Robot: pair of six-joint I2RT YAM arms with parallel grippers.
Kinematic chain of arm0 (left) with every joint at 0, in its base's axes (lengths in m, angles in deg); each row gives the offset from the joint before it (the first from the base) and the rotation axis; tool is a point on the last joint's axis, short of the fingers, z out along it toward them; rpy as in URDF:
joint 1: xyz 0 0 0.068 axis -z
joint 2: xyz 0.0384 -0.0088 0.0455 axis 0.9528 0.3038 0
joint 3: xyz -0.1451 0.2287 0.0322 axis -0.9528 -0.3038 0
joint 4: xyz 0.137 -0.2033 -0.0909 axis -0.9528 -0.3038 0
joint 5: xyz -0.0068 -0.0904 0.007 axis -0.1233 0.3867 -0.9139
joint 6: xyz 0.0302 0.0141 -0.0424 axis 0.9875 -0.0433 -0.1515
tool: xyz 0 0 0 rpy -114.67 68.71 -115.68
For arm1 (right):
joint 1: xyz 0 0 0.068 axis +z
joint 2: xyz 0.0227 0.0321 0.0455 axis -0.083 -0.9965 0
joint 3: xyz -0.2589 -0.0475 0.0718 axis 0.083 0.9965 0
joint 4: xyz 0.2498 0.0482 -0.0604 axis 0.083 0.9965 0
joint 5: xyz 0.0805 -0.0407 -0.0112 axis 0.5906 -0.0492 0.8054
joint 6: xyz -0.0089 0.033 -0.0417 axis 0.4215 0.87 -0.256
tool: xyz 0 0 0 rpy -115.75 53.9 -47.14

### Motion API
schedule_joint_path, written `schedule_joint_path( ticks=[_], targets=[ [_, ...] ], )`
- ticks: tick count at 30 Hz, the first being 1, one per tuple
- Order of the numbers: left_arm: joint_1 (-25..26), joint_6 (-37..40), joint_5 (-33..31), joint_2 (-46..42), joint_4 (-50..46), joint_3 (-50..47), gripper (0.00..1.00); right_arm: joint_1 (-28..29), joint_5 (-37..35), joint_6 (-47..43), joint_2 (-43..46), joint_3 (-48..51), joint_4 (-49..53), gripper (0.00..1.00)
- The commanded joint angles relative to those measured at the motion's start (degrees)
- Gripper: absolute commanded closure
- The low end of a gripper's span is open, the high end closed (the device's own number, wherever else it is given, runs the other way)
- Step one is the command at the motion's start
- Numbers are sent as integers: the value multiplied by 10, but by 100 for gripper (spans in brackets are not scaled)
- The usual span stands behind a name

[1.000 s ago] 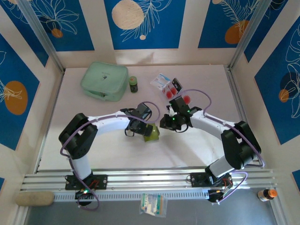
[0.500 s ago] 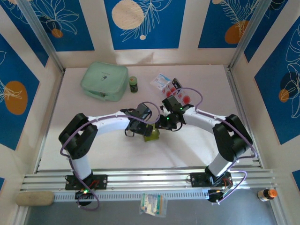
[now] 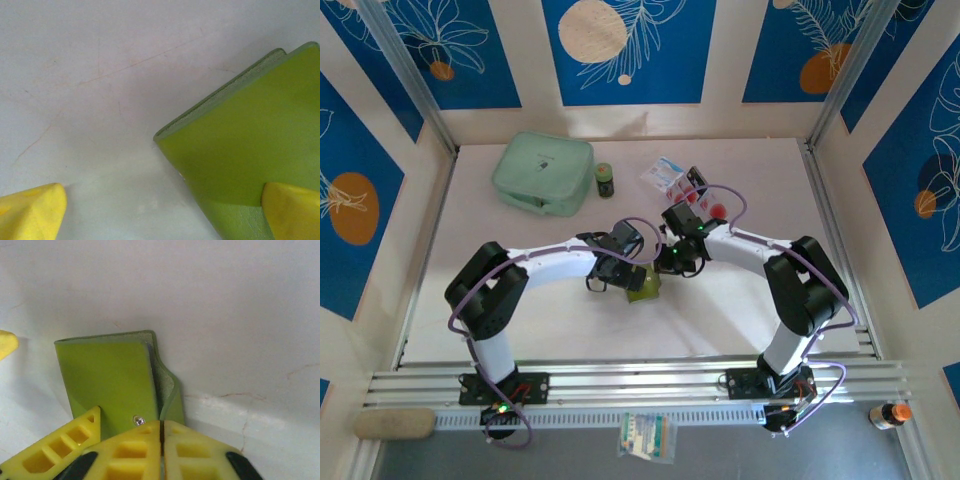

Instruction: Put the credit cards into the card holder

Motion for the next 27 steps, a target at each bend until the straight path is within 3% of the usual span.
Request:
schedule_joint_path(
  ticks=[1,11,27],
  targets=[
    [3,4,-30,7,-30,-22,0,-5,1,-3,-2,-2,12,99],
    [3,0,-27,4,-23,-28,0,-6,47,14,15,17,-19,100],
    [3,-5,-26,-1,-18,-35,0,12,90,47,-36,20,-64,100]
  ],
)
